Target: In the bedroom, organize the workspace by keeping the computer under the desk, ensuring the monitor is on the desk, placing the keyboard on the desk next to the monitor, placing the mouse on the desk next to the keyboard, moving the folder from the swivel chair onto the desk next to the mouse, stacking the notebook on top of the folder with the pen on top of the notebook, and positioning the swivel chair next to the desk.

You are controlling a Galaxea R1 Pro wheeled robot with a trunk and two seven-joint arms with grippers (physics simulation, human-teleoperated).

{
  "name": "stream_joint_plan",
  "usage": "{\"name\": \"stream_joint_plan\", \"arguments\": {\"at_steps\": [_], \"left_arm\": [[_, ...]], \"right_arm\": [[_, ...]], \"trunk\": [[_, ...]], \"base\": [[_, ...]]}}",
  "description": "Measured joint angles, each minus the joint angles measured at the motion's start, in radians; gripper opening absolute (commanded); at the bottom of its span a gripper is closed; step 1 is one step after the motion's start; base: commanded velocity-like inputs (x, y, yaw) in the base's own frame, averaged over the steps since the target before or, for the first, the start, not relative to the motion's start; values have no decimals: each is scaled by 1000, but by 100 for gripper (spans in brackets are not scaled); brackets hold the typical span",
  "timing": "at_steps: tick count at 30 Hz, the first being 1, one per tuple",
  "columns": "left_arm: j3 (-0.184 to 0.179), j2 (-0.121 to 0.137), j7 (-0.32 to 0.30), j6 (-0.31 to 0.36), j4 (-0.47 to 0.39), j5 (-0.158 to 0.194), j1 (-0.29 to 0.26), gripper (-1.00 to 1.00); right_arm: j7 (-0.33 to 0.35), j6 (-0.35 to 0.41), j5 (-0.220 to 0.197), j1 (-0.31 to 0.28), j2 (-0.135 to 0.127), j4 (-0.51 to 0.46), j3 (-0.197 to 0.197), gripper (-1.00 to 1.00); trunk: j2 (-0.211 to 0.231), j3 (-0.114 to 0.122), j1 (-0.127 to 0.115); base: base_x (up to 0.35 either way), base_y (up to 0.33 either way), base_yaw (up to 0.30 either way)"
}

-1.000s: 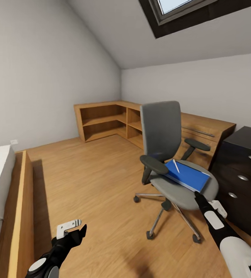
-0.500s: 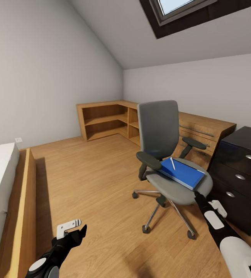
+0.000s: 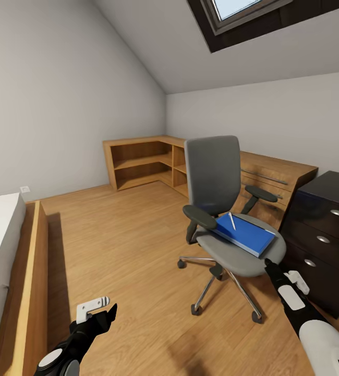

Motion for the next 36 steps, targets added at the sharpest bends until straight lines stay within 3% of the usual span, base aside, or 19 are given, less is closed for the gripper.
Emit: {"name": "stream_joint_plan", "arguments": {"at_steps": [15,36], "left_arm": [[0,0,0,-2,0,0,0,100],[-1,0,0,-1,0,0,0,100]], "right_arm": [[-1,-4,2,0,-13,0,-4,100],[0,-4,0,0,-11,-1,-4,100]], "trunk": [[0,0,0],[0,0,0]], "base": [[16,-1,0],[68,-15,0]]}}
